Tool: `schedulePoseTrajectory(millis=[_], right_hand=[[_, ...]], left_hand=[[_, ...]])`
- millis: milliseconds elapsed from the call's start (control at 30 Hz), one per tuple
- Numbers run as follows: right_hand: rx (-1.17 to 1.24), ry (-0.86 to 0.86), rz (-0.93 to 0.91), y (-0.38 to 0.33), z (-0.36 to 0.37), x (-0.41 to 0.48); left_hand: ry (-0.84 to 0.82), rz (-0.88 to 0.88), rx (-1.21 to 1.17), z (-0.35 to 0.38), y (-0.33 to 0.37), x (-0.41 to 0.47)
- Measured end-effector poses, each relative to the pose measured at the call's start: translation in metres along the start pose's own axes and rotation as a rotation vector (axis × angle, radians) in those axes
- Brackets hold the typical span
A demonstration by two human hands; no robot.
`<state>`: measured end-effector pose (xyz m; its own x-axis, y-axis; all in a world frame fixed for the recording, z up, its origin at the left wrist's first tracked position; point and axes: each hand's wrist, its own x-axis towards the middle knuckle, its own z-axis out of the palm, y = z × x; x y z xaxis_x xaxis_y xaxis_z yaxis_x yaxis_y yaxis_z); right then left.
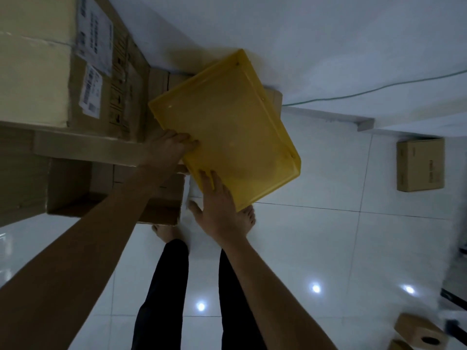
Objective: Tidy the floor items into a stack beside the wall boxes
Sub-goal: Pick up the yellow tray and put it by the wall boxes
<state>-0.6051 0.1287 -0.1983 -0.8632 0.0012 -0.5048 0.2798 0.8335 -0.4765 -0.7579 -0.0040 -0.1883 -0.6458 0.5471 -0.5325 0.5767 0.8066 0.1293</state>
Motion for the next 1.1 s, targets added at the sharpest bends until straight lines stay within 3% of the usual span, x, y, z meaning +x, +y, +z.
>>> schedulePoseTrajectory(millis=[200, 333, 567, 733, 833, 933, 1100], right_hand=[[-0.203, -0.048, -0.049, 0.012, 0.004, -0.002], [-0.25, -0.122, -0.033, 0.051, -0.02, -0.018], [-0.461, -0.043, -0.273, 0.078, -0.082, 0.041], [-0.344, -0.074, -0.285, 0.065, -0.082, 0.071], [-0.327, -0.007, -0.264, 0.06, -0.07, 0.07], [-0.311, 0.014, -0.192, 0.055, -0.068, 0.06], [0.071, 0.144, 0.045, 0.023, -0.119, -0.025]], left_hand=[[0.0, -0.082, -0.014, 0.006, 0.012, -0.016], [0.042, -0.152, -0.16, 0.019, 0.044, -0.03], [0.16, -0.287, -0.11, 0.027, 0.066, -0.015], [0.159, -0.357, -0.08, 0.025, 0.051, -0.007], [0.137, -0.361, -0.042, 0.024, 0.042, -0.005], [0.091, -0.394, -0.128, 0.019, 0.045, -0.007], [0.08, -0.297, -0.351, -0.04, 0.071, -0.061]])
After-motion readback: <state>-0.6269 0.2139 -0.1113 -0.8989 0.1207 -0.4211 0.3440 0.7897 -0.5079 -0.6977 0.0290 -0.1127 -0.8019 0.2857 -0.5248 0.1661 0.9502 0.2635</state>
